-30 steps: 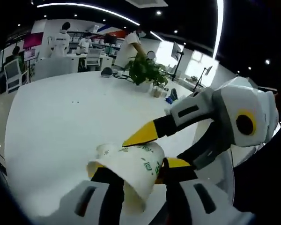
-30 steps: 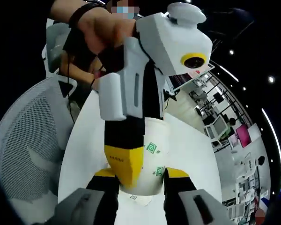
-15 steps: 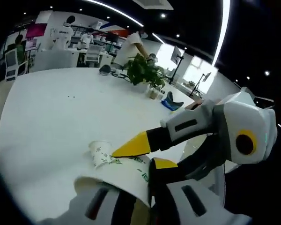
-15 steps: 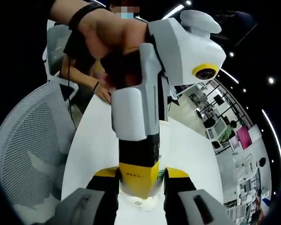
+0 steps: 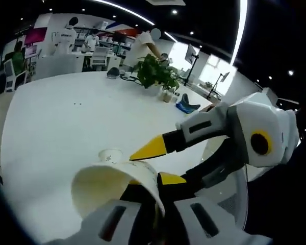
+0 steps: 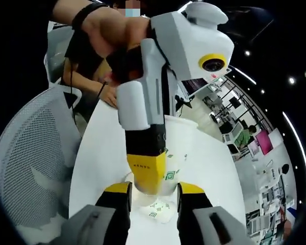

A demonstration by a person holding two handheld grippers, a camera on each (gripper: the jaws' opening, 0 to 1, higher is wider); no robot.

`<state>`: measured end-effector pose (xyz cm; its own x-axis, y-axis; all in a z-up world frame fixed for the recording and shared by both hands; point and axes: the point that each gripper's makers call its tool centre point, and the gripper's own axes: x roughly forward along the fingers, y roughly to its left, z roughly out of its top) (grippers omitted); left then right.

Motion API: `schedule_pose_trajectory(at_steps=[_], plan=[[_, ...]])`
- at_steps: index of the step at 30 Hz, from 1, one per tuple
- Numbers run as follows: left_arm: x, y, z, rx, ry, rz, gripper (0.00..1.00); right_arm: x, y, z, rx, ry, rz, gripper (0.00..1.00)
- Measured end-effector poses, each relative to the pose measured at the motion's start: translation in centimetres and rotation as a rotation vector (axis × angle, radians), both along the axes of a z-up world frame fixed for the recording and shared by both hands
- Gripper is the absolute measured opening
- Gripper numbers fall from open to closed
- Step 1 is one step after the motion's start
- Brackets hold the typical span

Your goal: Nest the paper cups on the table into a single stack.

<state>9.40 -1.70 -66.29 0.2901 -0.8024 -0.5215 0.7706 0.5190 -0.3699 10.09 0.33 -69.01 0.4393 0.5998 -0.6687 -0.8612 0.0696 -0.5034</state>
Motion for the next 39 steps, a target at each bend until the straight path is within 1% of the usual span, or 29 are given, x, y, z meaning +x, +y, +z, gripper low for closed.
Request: schedule_pose_trajectory(at_steps=[3, 7, 12, 15, 17, 18, 20, 23, 26, 27, 28, 29, 31, 33, 36, 38, 39], plan=[[-0.1, 0.2, 0.0, 0.013, -0.007, -0.002, 0.00, -0.2, -0.5, -0.2, -0.004, 0.003, -0.010, 0.35], [0.0, 0.3, 0.4, 0.009, -0.015, 0.004, 0.00, -0.5, -1.0, -0.5, -0.002, 0.021, -0.027, 0.37], [0.9, 0.7, 0.2, 0.024, -0.029, 0.007, 0.00, -0.9, -1.5, -0.5, 0.034, 0.051, -0.065, 0.45], [1.3, 0.9, -0.1, 0.041, -0.039, 0.006, 0.00, -1.0, -2.1, -0.8, 0.036, 0.056, -0.090, 0.51], [1.5, 1.4, -0.4, 0.080, -0.062, 0.002, 0.00, -1.0, -2.7, -1.0, 0.036, 0.054, -0.116, 0.55], [1.5, 1.6, -0.6, 0.107, -0.071, -0.007, 0.00, -1.1, -3.2, -1.1, 0.040, 0.065, -0.137, 0.58], [1.6, 1.8, -1.1, 0.150, -0.089, -0.026, 0.00, -1.1, -3.9, -1.2, 0.055, 0.078, -0.170, 0.60], [1.7, 2.1, -1.8, 0.198, -0.103, -0.048, 0.00, -1.2, -4.9, -1.4, 0.059, 0.088, -0.205, 0.60], [1.7, 2.1, -2.1, 0.232, -0.114, -0.068, 0.00, -1.3, -5.7, -1.6, 0.055, 0.089, -0.229, 0.60], [1.8, 2.1, -2.3, 0.259, -0.127, -0.081, 0.00, -1.3, -6.2, -1.6, 0.057, 0.089, -0.243, 0.60], [1.6, 2.0, -2.2, 0.270, -0.132, -0.089, 0.00, -1.3, -6.4, -1.6, 0.059, 0.091, -0.250, 0.60], [1.5, 2.0, -2.3, 0.297, -0.141, -0.105, 0.00, -1.4, -6.6, -1.6, 0.061, 0.093, -0.256, 0.60], [2.1, 2.2, -2.6, 0.325, -0.152, -0.124, 0.00, -1.5, -7.0, -1.7, 0.063, 0.096, -0.270, 0.59], [2.0, 1.8, -2.9, 0.350, -0.153, -0.155, 0.00, -1.7, -7.4, -1.9, 0.064, 0.101, -0.283, 0.59], [1.9, 1.5, -3.6, 0.415, -0.171, -0.208, 0.00, -1.8, -8.0, -2.1, 0.063, 0.104, -0.302, 0.59], [1.9, 1.4, -4.0, 0.446, -0.182, -0.223, 0.00, -1.8, -8.4, -2.3, 0.058, 0.104, -0.318, 0.59], [1.8, 1.4, -4.3, 0.473, -0.191, -0.237, 0.00, -1.9, -8.6, -2.4, 0.054, 0.104, -0.323, 0.59]])
